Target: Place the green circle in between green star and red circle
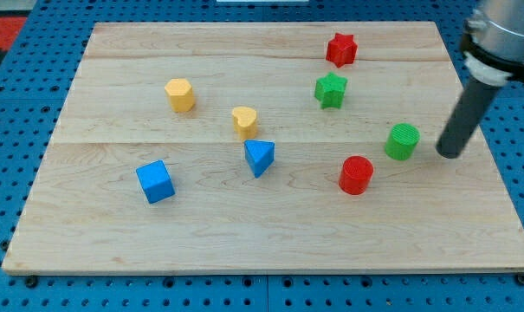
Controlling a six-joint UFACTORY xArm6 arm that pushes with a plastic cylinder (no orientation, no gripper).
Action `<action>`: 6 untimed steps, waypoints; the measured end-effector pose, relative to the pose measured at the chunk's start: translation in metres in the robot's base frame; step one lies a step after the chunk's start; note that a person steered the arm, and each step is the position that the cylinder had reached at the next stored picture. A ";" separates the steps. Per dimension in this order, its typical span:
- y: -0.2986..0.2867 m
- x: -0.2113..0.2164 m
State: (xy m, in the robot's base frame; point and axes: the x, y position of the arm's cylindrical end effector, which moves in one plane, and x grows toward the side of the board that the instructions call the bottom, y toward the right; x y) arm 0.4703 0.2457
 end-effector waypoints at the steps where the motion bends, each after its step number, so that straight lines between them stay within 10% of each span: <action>1: -0.067 -0.030; 4: -0.044 -0.043; 6: -0.011 0.033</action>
